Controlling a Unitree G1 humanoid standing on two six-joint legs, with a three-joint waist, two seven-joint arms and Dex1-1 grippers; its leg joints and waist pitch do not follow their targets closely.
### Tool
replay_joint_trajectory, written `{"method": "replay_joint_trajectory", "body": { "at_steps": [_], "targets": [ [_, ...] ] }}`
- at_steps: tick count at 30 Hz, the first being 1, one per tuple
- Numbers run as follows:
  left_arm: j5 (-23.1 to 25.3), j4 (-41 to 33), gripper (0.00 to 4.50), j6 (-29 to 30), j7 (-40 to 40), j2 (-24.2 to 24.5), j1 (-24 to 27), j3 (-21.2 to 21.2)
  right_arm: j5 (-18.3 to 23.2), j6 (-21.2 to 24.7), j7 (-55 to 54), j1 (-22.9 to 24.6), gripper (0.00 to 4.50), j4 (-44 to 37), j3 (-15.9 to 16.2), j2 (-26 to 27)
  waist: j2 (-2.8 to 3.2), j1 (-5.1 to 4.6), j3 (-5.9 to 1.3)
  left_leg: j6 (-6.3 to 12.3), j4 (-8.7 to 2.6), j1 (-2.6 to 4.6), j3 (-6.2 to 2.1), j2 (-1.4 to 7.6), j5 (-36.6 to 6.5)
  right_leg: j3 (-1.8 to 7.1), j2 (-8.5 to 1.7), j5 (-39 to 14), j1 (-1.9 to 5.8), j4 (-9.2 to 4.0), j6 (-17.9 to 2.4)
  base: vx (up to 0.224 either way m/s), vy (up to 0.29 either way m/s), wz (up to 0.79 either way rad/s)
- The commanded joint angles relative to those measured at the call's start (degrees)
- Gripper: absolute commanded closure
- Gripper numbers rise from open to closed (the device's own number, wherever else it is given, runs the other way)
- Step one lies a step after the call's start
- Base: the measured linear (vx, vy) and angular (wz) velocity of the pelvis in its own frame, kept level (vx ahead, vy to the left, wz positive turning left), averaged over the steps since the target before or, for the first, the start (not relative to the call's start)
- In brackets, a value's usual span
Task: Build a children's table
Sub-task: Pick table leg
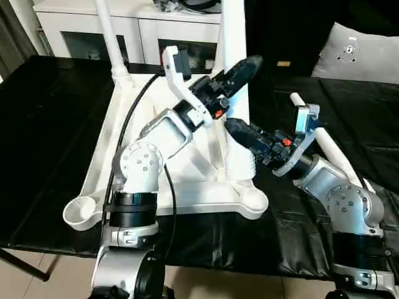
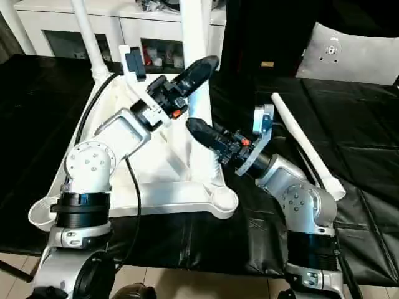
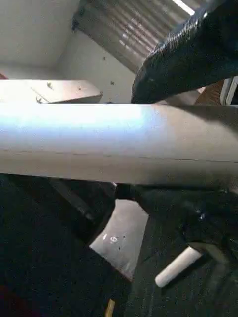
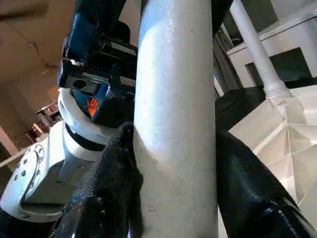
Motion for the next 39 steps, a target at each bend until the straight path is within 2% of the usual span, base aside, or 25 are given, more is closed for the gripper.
{"method": "replay_joint_trajectory", "body": {
  "at_steps": [1, 2, 3, 7, 8, 9, 12, 18, 19, 21, 22, 24, 27, 30, 32, 33, 34, 35, 37, 39],
  "targets": [
    [0.6, -0.5, 2.02, 0.2, 0.2, -1.3, 0.2, -2.2, -0.7, -0.8, -1.2, -0.1, 2.63, 0.0, 0.3, -0.5, -1.1, 0.13, -3.9, 2.16, -3.57, 1.5, -1.24, 3.56, -3.9, 2.37, -5.12, 2.2, 2.29, -4.74, -11.2, 0.0, 0.0, 0.0],
    [0.8, -0.4, 2.09, -0.1, 0.4, -1.2, 0.4, -2.3, -0.7, -1.1, -1.4, -0.1, 2.63, 0.2, 0.5, -0.7, -1.01, 0.16, -3.93, 2.15, -3.56, 1.48, -1.27, 3.57, -3.7, 2.38, -5.14, 2.4, 2.3, -4.69, -11.2, 0.0, 0.0, 0.0],
    [1.1, -0.4, 2.13, -0.2, 0.5, -1.0, 0.4, -2.5, -0.7, -1.3, -1.4, -0.1, 2.63, 0.3, 0.5, -0.7, -1.28, 0.09, -3.93, 2.25, -3.59, 1.48, -1.26, 3.61, -3.6, 2.35, -5.12, 2.7, 2.34, -4.66, -11.1, 0.0, 0.0, 0.0],
    [2.0, -0.4, 2.58, -1.0, 0.5, -0.7, 0.7, -3.1, -1.1, -1.6, -1.7, -0.2, 2.63, 0.5, 0.9, -0.9, -1.15, 0.06, -3.91, 2.42, -3.54, 1.5, -1.24, 3.57, -3.2, 2.38, -5.1, 3.4, 2.29, -4.6, -11.1, 0.0, 0.0, 0.0],
    [2.4, -0.3, 2.63, -1.3, 0.7, -0.7, 0.8, -3.1, -1.3, -1.7, -1.9, -0.2, 2.63, 0.4, 1.1, -0.9, -0.88, 0.11, -3.92, 2.36, -3.52, 1.55, -1.27, 3.6, -3.3, 2.38, -5.14, 3.3, 2.24, -4.59, -11.2, 0.0, 0.0, 0.0],
    [2.6, -0.3, 2.65, -1.5, 0.9, -0.8, 0.9, -3.2, -1.3, -1.7, -2.0, -0.2, 2.63, 0.2, 1.2, -0.9, -1.06, 0.04, -3.92, 2.28, -3.53, 1.51, -1.24, 3.58, -3.5, 2.39, -5.1, 3.4, 2.3, -4.64, -11.2, 0.0, 0.0, 0.0],
    [4.2, 0.4, 2.67, -2.5, 1.1, -0.3, 1.0, -3.7, -2.8, -2.6, -3.6, -0.3, 2.63, 0.4, 1.8, -1.2, -0.79, -0.04, -3.92, 1.83, -3.58, 1.55, -1.3, 3.59, -3.8, 2.37, -5.07, 3.2, 2.27, -4.65, -11.1, 0.0, 0.0, 0.0],
    [8.4, 1.0, 2.68, -5.3, 0.9, 1.5, 0.6, -5.8, -5.3, -3.8, -5.8, -1.0, 2.63, 2.6, 2.4, -1.7, -0.91, -0.12, -3.99, 1.86, -3.55, 1.56, -1.33, 3.58, -3.6, 2.41, -5.11, 4.3, 2.34, -4.52, -10.9, 0.0, 0.0, 0.0],
    [9.0, 1.1, 2.68, -5.7, 0.9, 1.8, 0.5, -6.1, -5.4, -3.8, -6.6, -1.4, 2.28, 3.3, 2.1, -1.6, -0.93, -0.16, -4.02, 1.88, -3.54, 1.54, -1.31, 3.57, -3.5, 2.4, -5.09, 4.4, 2.37, -4.48, -11.0, 0.0, 0.0, 0.0],
    [9.4, 1.2, 2.68, -6.0, 1.1, 1.9, 0.4, -5.9, -5.9, -4.3, -7.5, -1.8, 1.94, 4.1, 1.8, -1.5, -0.98, -0.16, -4.02, 1.84, -3.52, 1.54, -1.32, 3.63, -2.9, 2.37, -5.11, 5.0, 2.34, -4.37, -11.2, 0.0, 0.0, 0.0],
    [9.8, 1.3, 2.68, -6.4, 1.1, 2.2, 0.2, -5.8, -7.0, -5.5, -8.4, -2.4, 1.91, 4.9, 1.8, -1.5, -1.01, -0.14, -4.06, 1.71, -3.53, 1.59, -1.32, 3.65, -2.8, 2.34, -5.13, 5.0, 2.3, -4.36, -11.3, 0.0, 0.0, 0.0],
    [10.7, 1.7, 2.68, -6.9, 1.0, 2.9, -0.2, -5.7, -7.1, -5.0, -9.7, -3.3, 1.6, 6.1, 1.6, -1.7, -0.84, -0.24, -4.07, 1.53, -3.46, 1.67, -1.26, 3.52, -3.0, 2.33, -5.09, 5.0, 2.23, -4.32, -11.6, 0.0, 0.0, 0.0],
    [11.1, 2.3, 2.69, -7.4, 0.6, 3.6, -0.7, -5.7, -8.3, -6.5, -8.0, -3.2, 1.47, 4.5, 3.4, -3.2, -0.81, -0.05, -4.12, 1.92, -3.37, 1.67, -1.23, 3.58, -2.8, 2.39, -5.06, 6.6, 2.3, -4.2, -11.7, 0.0, 0.0, 0.0],
    [11.6, 2.4, 2.69, -7.8, 0.5, 4.0, -0.9, -6.0, -9.3, -7.2, -6.2, -2.9, 1.07, 3.4, 4.8, -5.0, -1.11, 0.14, -4.13, 2.17, -3.33, 1.53, -1.23, 3.51, -2.3, 2.36, -5.03, 7.4, 2.49, -4.06, -11.5, 0.0, 0.0, 0.0],
    [11.8, 2.4, 2.69, -7.8, 0.5, 4.0, -0.8, -5.9, -9.2, -7.2, -5.5, -2.8, 1.01, 3.2, 4.8, -5.4, -1.13, 0.09, -4.07, 2.49, -3.32, 1.49, -1.2, 3.49, -2.7, 2.37, -5.13, 6.8, 2.52, -4.17, -11.7, 0.0, 0.0, 0.0],
    [11.9, 2.3, 2.69, -7.9, 0.3, 4.1, -0.8, -6.1, -8.4, -6.0, -5.2, -2.9, 0.93, 3.2, 4.4, -5.8, -1.55, -0.03, -4.03, 2.64, -3.35, 1.49, -1.13, 3.46, -2.9, 2.36, -5.06, 6.4, 2.53, -4.26, -11.7, 0.0, 0.0, 0.0],
    [12.2, 2.0, 2.69, -7.7, -0.3, 4.5, -0.6, -6.5, -6.7, -3.7, -4.3, -3.2, 0.93, 3.3, 3.7, -6.8, -1.44, 0.05, -4.05, 2.73, -3.3, 1.52, -1.15, 3.44, -2.9, 2.37, -5.12, 6.0, 2.56, -4.21, -11.8, 0.0, 0.0, 0.0],
    [12.3, 2.0, 2.69, -7.5, -0.6, 4.7, -0.6, -6.7, -5.8, -2.7, -3.6, -3.4, 0.88, 3.5, 3.3, -7.4, -1.66, 0.07, -4.03, 3.16, -3.28, 1.51, -1.13, 3.42, -2.6, 2.34, -5.06, 5.5, 2.63, -4.28, -11.8, 0.0, 0.0, 0.0],
    [12.5, 1.9, 2.69, -7.2, -1.3, 5.1, -0.7, -7.2, -4.8, -1.3, -2.7, -3.8, 0.86, 3.7, 2.9, -8.3, -1.36, 0.17, -4.05, 3.45, -3.22, 1.51, -1.17, 3.47, -2.3, 2.37, -5.06, 5.2, 2.51, -4.25, -11.8, 0.0, 0.0, 0.0],
    [12.6, 2.0, 2.69, -7.0, -2.7, 6.3, -1.1, -8.1, -4.9, -0.5, -0.5, -4.0, 0.86, 3.8, 4.5, -10.5, -1.3, 0.22, -4.12, 3.41, -3.14, 1.52, -1.17, 3.48, -1.9, 2.31, -5.02, 5.8, 2.5, -4.12, -12.0, 0.0, 0.0, 0.0]
  ]
}}
